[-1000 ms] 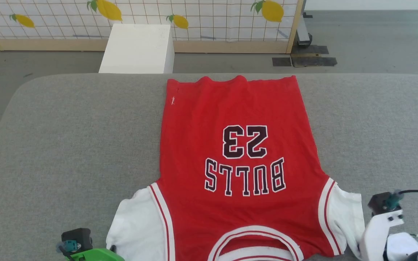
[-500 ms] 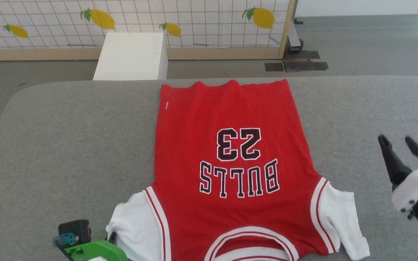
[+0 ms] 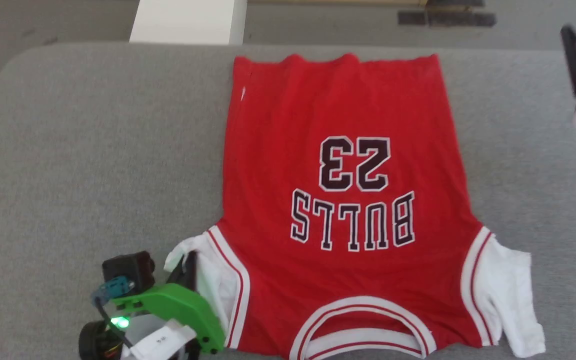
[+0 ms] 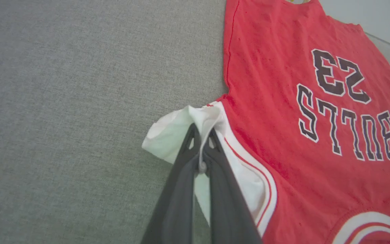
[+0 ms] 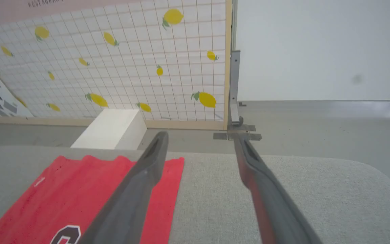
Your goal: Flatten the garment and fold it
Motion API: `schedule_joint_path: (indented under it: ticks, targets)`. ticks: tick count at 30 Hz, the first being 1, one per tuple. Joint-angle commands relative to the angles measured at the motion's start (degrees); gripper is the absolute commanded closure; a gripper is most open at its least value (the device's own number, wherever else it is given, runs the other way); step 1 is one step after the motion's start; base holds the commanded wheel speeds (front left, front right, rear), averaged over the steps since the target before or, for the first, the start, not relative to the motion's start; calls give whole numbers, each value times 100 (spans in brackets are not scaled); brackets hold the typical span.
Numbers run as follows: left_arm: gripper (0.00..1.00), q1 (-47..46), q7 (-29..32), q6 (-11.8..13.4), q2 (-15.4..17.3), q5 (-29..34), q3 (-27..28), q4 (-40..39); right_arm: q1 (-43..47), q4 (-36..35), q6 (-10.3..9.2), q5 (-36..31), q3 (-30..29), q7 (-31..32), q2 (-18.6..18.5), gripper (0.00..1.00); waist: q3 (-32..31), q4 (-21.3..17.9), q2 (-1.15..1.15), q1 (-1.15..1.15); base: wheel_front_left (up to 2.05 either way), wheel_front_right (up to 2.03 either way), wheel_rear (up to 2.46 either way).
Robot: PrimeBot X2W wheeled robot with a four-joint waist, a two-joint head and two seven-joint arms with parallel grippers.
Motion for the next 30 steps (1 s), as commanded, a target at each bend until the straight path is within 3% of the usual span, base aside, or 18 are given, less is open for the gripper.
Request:
schedule_joint_path:
  ticks: [1, 14, 20, 30]
  targets:
    - [100, -122, -35, 43, -70, 66, -59, -87, -321, 179, -8, -95, 52, 111, -109, 0, 940, 597, 0, -1, 0, 0, 0]
    - [100, -145, -263, 285, -429, 393, -452, -962, -2294, 1177, -8, -641, 992, 1960, -1103, 0, 2331, 1513, 0, -1, 0, 0, 0]
    - [100, -94, -314, 334, -479, 496, -586, -1201, -2546, 1202, -8, -562, 1515, 2804, -1378, 0, 2602, 1688, 0, -1, 0, 0, 0]
    - [100, -112, -296, 354, -517, 533, -690, -1217, -2481, 1110, -8, -325, 1823, 3674, -1573, 0, 2679, 1716, 0, -1, 0, 0, 0]
